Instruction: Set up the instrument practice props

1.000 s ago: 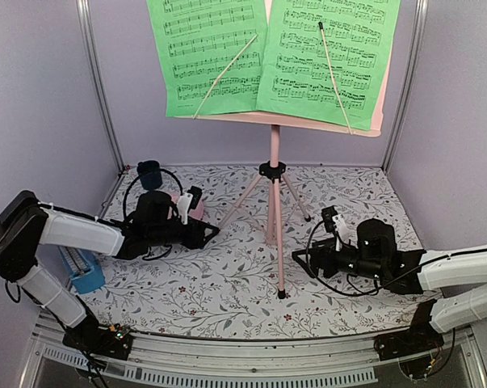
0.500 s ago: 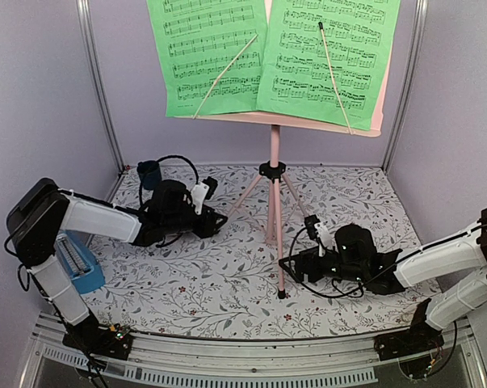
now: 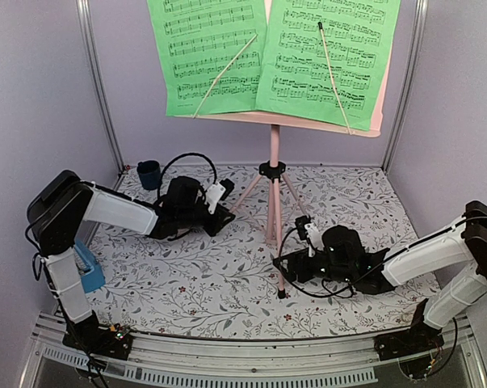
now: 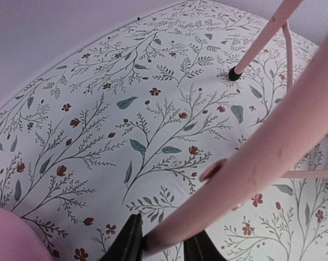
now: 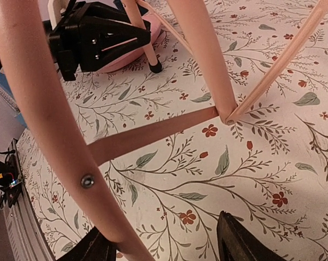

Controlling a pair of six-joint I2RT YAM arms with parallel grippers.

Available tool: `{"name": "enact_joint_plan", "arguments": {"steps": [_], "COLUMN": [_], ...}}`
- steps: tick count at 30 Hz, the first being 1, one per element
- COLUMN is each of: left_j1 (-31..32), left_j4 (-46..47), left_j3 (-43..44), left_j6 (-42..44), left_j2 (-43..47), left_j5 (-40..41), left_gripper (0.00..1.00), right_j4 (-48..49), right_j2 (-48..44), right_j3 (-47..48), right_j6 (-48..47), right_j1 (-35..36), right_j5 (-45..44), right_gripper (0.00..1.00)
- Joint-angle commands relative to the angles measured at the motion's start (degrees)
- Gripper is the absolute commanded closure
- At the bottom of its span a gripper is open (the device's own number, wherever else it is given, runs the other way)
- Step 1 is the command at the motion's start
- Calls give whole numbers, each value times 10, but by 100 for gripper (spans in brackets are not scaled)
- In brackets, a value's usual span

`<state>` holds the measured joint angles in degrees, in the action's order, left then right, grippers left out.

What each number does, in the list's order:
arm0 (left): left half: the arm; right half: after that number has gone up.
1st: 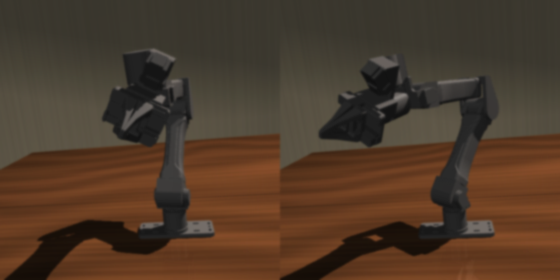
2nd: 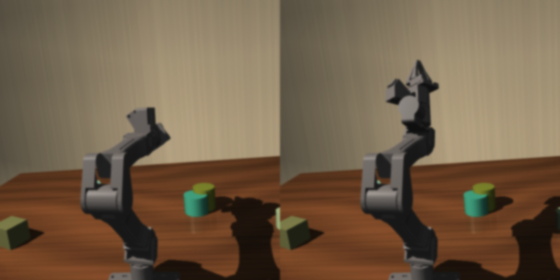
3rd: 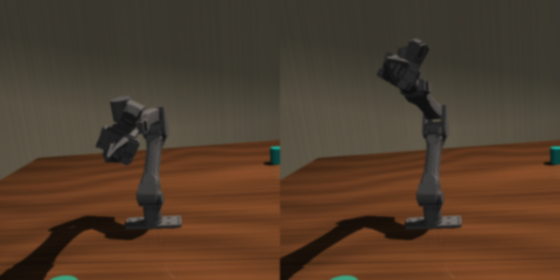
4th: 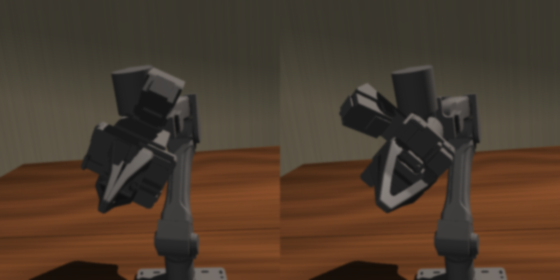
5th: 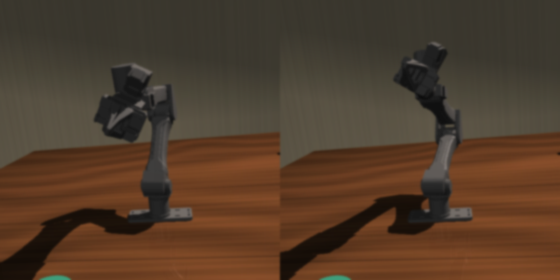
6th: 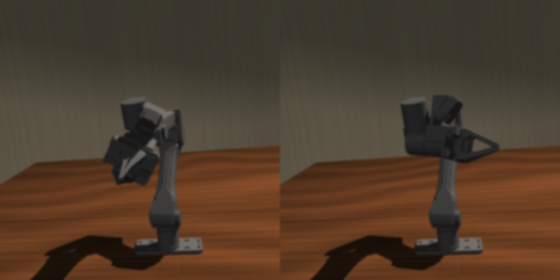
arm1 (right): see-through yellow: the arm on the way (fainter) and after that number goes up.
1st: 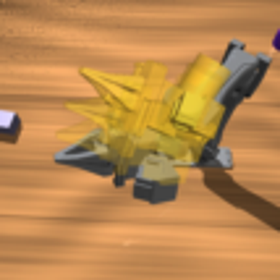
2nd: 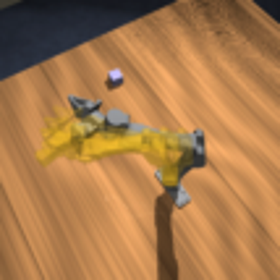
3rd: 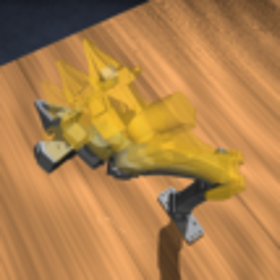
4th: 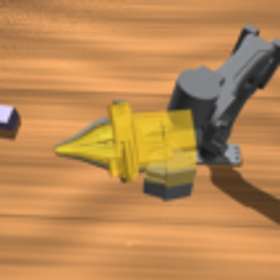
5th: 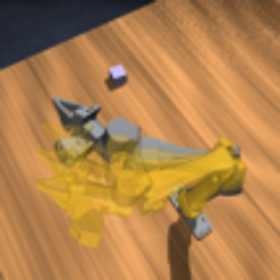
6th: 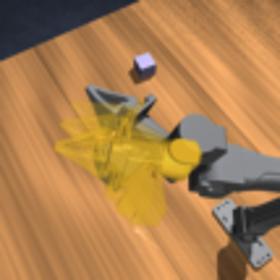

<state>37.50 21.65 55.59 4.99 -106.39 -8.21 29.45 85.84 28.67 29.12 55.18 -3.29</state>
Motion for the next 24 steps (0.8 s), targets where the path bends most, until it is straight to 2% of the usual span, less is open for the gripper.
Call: {"name": "enact_joint_plan", "arguments": {"steps": [1,5,9,16,21,24], "left_j1": [-3,-4,-6,-12,-19,-25], "left_j4": [7,12,15,34,46,47], "left_j3": [26,32,37,41,58,76], "left_j6": [8,7,3,-1,-4,-5], "left_j2": [-17,-23,-29,-37,-50,-57], "left_j5": [15,23,36,47,67,77], "left_gripper": [80,93,100,100,100,100], "right_j4": [-8,-18,-29,-34,-34,-33], "right_j2": [16,27,31,45,68,84], "right_j3": [22,34,42,59,83,103], "right_j6": [14,15,14,3,-22,-45], "right_j1": [1,1,-6,-37,-61,-83], "right_j5": [-47,-64,-85,-89,-88,-87], "right_gripper": [39,47,59,79,99,100]}}
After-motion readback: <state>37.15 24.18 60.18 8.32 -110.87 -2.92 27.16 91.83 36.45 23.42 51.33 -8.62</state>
